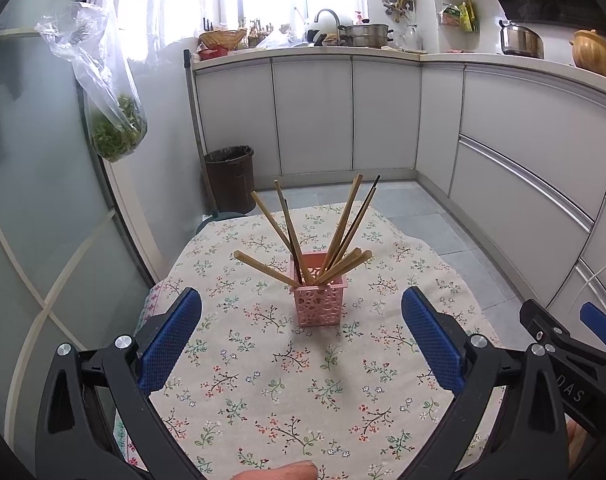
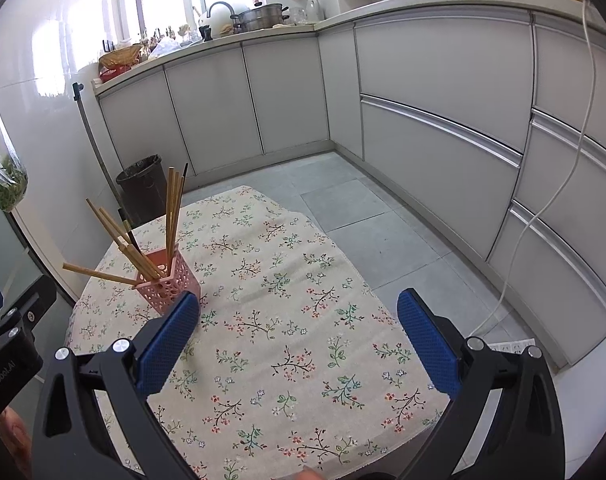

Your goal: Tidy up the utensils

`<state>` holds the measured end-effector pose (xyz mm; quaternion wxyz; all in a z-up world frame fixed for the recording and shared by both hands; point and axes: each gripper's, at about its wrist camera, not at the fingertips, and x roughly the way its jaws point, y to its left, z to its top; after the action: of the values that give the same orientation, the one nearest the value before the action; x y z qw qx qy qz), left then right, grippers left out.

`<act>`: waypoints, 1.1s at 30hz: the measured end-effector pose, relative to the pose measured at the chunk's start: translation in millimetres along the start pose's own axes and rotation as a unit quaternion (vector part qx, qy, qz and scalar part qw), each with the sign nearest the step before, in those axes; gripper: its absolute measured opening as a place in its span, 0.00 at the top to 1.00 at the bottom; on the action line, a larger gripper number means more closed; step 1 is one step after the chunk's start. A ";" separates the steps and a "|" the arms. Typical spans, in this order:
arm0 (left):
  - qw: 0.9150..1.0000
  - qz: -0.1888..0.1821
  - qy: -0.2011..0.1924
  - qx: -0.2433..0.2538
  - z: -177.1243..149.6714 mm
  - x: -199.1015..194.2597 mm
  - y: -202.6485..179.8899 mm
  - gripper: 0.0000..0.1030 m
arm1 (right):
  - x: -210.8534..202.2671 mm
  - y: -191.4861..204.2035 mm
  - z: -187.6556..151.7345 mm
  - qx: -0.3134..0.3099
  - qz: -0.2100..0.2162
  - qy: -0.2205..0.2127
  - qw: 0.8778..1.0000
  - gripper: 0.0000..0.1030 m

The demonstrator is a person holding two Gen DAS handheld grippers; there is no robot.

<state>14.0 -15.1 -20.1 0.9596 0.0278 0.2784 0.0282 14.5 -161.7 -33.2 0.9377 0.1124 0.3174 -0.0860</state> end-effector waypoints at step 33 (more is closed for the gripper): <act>1.000 -0.011 0.001 0.010 -2.8 3.5 -1.6 0.19 | 2.1 -1.4 -0.5 -0.001 0.000 0.007 1.000 0.06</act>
<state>15.6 -16.4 -24.4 0.9593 0.0342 0.2799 0.0152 15.6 -163.1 -35.2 0.9354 0.1123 0.3244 -0.0854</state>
